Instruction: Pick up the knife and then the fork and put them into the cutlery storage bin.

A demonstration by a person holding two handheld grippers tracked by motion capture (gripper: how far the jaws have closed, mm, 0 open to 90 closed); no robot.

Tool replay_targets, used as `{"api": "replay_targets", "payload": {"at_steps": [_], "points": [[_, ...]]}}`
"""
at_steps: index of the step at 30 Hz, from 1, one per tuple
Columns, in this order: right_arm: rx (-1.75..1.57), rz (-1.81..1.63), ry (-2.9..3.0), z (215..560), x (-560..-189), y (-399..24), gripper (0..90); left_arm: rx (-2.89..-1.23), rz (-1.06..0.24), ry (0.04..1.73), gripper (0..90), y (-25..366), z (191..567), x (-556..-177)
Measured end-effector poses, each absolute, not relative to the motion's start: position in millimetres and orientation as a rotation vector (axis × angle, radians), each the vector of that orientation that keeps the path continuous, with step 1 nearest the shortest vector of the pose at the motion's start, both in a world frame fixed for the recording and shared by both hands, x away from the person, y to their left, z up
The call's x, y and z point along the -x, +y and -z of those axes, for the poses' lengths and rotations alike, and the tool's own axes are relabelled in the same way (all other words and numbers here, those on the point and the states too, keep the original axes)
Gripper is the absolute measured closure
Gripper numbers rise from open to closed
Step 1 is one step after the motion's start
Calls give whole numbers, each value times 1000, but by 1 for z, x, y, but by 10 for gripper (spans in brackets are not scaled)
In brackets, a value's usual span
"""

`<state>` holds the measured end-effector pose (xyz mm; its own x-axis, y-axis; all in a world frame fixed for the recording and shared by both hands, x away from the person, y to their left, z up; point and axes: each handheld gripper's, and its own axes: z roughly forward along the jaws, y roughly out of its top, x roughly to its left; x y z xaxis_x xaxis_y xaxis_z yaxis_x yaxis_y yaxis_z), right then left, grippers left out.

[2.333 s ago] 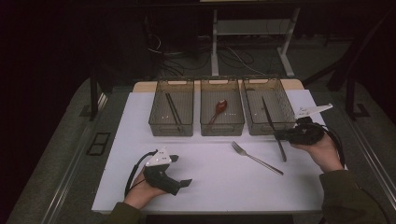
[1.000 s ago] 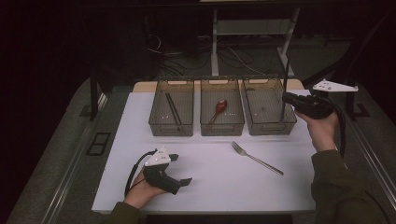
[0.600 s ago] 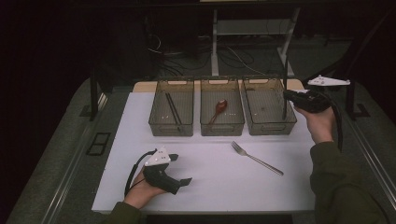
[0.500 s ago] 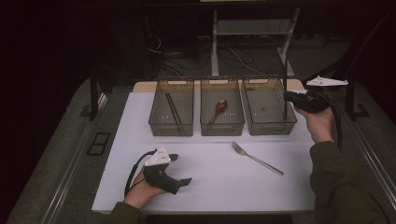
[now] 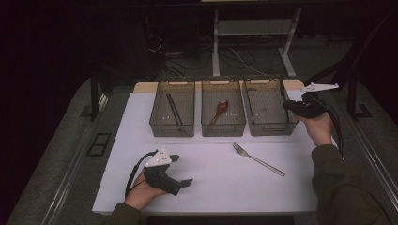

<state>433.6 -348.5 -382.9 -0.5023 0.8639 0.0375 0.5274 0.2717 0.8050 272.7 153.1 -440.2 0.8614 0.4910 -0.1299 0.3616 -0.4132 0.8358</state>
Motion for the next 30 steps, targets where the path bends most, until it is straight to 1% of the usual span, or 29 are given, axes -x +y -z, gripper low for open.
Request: {"api": "replay_targets", "payload": {"at_steps": [7,20,23,28,30], "points": [[-1272,-1062,2180,392,-435,-348,792,-2049,-162,621,0,153,440,-273],[-1250,-971,2233,396,-444,-336,788,-2052,-160,619,0,153,441,-273],[-1241,-971,2230,397,-445,-334,767,-2052,-160,618,0,153,441,-273],[-1250,-1047,2198,393,-445,-336,682,-2052,-160,619,0,152,441,-272],[-1258,-1062,2191,393,-444,-337,663,-2053,-161,619,0,152,441,-272]]}}
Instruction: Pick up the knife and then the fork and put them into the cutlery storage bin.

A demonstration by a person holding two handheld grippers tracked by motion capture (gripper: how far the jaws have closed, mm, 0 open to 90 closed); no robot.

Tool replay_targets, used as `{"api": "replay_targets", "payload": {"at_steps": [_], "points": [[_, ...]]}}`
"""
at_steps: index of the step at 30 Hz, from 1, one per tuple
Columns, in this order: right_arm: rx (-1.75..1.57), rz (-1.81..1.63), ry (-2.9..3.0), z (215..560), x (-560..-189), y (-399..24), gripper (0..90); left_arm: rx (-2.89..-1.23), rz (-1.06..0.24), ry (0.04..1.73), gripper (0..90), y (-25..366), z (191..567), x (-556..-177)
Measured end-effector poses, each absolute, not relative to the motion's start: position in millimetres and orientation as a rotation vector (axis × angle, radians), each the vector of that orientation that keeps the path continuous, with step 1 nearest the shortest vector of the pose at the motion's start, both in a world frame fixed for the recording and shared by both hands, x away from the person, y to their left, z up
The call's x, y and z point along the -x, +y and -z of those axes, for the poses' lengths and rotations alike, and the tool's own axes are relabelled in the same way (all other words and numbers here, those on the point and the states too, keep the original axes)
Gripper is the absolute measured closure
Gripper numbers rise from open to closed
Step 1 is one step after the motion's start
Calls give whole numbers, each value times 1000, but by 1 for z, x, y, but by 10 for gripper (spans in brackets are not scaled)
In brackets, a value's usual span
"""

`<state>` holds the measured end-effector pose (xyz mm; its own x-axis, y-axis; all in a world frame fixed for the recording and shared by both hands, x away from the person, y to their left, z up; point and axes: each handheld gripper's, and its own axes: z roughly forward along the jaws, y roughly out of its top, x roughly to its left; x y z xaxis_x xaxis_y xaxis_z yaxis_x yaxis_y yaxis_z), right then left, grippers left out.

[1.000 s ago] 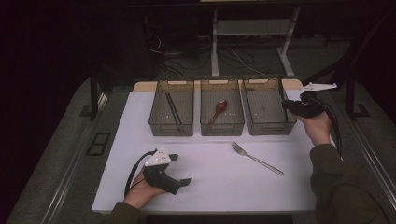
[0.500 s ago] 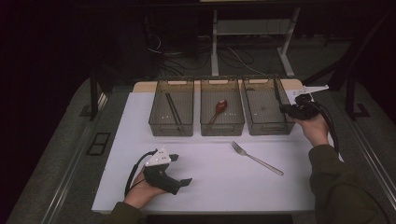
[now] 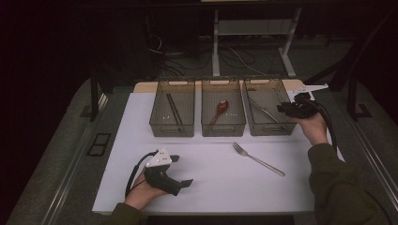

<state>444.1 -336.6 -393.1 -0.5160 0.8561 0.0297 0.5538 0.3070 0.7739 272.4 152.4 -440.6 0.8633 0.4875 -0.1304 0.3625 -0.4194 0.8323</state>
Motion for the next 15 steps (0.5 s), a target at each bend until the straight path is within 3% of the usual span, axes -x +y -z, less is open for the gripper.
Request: {"api": "replay_targets", "payload": {"at_steps": [10,15], "points": [[-1280,-1247,2172,387,-438,-343,461,-2052,-164,617,0,153,440,-273],[-1268,-1303,2169,380,-431,-341,414,-2051,-166,616,0,153,440,-272]]}}
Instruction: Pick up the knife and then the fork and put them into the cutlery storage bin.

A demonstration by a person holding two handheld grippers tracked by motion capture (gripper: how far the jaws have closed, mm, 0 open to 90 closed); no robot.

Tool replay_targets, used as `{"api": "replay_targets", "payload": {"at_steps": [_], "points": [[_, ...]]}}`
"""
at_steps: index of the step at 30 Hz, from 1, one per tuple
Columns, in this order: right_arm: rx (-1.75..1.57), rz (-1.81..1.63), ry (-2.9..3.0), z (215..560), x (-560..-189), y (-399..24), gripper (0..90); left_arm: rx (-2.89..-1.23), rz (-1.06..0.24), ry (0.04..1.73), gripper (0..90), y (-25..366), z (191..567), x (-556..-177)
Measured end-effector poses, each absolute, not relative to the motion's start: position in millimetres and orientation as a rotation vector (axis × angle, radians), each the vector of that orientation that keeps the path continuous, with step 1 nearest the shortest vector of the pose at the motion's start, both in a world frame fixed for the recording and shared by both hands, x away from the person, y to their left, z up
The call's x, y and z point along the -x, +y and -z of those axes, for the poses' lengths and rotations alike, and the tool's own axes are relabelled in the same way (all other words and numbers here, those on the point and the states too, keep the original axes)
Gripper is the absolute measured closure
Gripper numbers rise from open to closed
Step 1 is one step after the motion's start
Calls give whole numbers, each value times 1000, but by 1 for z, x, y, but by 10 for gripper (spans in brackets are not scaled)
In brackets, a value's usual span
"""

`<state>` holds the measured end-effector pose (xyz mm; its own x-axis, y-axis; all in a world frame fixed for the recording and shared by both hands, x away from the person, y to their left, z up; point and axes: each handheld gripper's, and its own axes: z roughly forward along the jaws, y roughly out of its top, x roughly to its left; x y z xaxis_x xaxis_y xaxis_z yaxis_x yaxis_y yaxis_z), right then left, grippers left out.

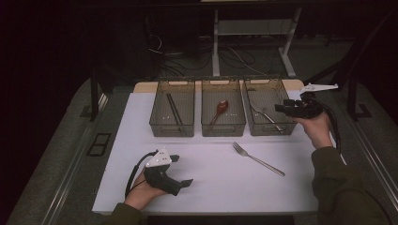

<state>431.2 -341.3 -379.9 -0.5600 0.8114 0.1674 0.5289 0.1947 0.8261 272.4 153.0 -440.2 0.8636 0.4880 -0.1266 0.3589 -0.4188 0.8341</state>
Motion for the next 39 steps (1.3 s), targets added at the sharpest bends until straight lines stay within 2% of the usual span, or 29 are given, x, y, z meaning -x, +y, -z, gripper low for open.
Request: {"api": "replay_targets", "payload": {"at_steps": [7,39], "points": [[-1212,-1339,2174,374,-415,-336,379,-2044,-171,623,0,156,440,-274],[-1058,-1316,2363,385,-353,-304,358,-2051,-171,600,0,157,440,-272]]}}
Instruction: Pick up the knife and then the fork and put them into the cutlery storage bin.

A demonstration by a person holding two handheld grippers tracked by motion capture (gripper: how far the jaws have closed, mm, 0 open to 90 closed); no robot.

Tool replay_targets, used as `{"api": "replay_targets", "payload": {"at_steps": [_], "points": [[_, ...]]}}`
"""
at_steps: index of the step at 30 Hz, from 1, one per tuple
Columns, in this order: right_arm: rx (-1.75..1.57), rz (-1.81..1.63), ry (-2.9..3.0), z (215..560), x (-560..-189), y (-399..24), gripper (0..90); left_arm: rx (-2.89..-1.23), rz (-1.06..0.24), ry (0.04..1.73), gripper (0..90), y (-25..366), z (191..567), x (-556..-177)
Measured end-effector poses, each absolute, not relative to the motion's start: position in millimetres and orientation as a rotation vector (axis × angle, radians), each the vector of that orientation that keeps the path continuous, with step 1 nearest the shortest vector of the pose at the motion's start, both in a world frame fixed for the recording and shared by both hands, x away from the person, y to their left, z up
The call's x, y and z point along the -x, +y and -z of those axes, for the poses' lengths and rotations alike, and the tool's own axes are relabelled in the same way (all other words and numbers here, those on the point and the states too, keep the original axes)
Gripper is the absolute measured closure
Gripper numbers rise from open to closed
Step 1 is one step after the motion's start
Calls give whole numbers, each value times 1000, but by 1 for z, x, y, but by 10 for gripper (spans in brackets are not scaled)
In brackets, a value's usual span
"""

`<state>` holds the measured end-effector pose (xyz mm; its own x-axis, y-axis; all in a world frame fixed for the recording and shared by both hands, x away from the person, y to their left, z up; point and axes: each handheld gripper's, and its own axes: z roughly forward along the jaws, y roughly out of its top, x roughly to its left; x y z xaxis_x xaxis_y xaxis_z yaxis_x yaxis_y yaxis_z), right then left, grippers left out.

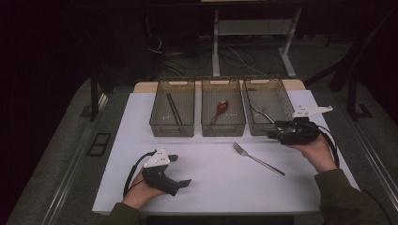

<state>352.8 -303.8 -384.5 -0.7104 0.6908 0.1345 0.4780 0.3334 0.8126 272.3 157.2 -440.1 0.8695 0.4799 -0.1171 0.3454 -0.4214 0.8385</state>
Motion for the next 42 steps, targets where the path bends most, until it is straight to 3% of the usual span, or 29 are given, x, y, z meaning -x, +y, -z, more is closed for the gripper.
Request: {"api": "replay_targets", "payload": {"at_steps": [42], "points": [[-876,-956,2700,405,-350,-247,383,-2059,-172,597,0,156,441,-272]]}}
